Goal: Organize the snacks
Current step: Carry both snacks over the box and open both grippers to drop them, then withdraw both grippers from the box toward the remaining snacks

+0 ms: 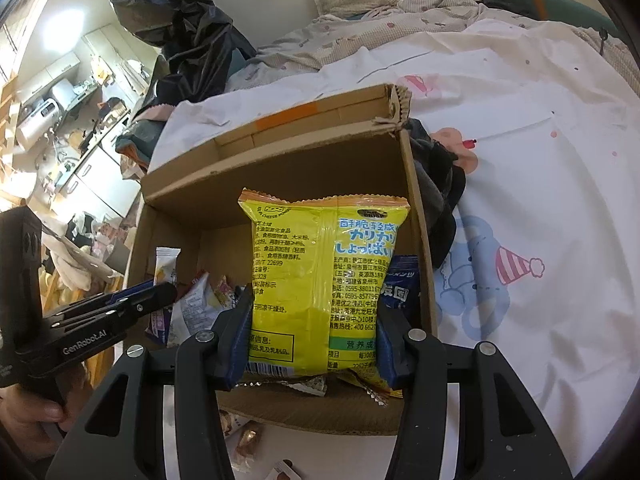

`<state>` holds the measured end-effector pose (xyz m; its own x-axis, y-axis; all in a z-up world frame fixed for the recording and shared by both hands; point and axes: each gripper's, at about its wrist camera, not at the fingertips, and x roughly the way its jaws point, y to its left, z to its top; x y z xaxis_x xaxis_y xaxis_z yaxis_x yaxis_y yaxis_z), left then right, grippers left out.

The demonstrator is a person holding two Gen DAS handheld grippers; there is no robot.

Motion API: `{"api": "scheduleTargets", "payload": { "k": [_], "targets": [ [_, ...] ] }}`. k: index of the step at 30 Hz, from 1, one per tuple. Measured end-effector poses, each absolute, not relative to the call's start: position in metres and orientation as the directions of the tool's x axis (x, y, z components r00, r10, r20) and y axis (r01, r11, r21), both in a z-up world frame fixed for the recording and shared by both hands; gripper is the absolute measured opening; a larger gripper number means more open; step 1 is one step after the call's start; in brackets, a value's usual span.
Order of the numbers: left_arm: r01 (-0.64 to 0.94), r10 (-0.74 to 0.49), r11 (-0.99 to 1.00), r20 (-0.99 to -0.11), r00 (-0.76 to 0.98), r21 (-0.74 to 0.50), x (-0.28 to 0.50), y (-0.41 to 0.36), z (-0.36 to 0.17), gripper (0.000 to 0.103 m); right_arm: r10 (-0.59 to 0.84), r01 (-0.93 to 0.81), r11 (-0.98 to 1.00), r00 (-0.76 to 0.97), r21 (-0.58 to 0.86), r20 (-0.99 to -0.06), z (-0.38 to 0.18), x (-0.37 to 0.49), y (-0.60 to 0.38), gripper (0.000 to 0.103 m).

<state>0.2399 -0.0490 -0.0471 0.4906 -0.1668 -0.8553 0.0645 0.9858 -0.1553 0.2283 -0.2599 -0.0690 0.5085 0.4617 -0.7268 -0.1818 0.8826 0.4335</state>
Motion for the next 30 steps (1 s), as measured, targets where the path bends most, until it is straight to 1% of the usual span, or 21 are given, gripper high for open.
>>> {"api": "scheduleTargets", "payload": {
  "k": [14,17,18,19,20,22,23,24,25,30],
  "targets": [
    [0.09,-0.162,0.987,-0.848,0.505,-0.135,0.234,-0.058,-0.048,0.014,0.488,-0.212,0.871,0.47,0.443,-0.736,-0.074,0.227,-0.248,0.055],
    [0.091,-0.158,0.987,-0.848,0.506,-0.13,0.233,-0.059,-0.048,0.018,0.497,-0.209,0.866,0.464,0.454,-0.733,-0.075,0.228,-0.249,0.058],
    [0.092,-0.161,0.987,-0.848,0.505,-0.132,0.233,-0.058,-0.049,0.023,0.502,-0.208,0.862,0.464,0.462,-0.729,-0.075,0.228,-0.249,0.06],
    [0.091,-0.165,0.986,-0.847,0.505,-0.137,0.233,-0.058,-0.049,0.032,0.505,-0.204,0.86,0.469,0.468,-0.724,-0.074,0.228,-0.251,0.069],
    [0.087,-0.165,0.986,-0.845,0.508,-0.14,0.232,-0.057,-0.048,0.037,0.507,-0.2,0.858,0.475,0.472,-0.719,-0.073,0.228,-0.252,0.078],
    [0.079,-0.159,0.987,-0.84,0.519,-0.138,0.231,-0.056,-0.046,0.056,0.511,-0.192,0.854,0.487,0.484,-0.708,-0.071,0.228,-0.254,0.087],
    [0.079,-0.154,0.988,-0.837,0.525,-0.133,0.23,-0.056,-0.045,0.061,0.512,-0.19,0.853,0.491,0.487,-0.705,-0.07,0.228,-0.254,0.088],
    [0.08,-0.146,0.989,-0.834,0.532,-0.122,0.23,-0.057,-0.044,0.07,0.51,-0.187,0.853,0.493,0.486,-0.705,-0.069,0.229,-0.255,0.088],
    [0.082,-0.143,0.99,-0.831,0.537,-0.117,0.229,-0.058,-0.043,0.075,0.508,-0.185,0.855,0.493,0.485,-0.707,-0.069,0.229,-0.255,0.088],
    [0.095,-0.153,0.988,-0.825,0.544,-0.121,0.227,-0.059,-0.04,0.076,0.506,-0.178,0.855,0.489,0.486,-0.711,-0.071,0.23,-0.256,0.088]
  ]
}}
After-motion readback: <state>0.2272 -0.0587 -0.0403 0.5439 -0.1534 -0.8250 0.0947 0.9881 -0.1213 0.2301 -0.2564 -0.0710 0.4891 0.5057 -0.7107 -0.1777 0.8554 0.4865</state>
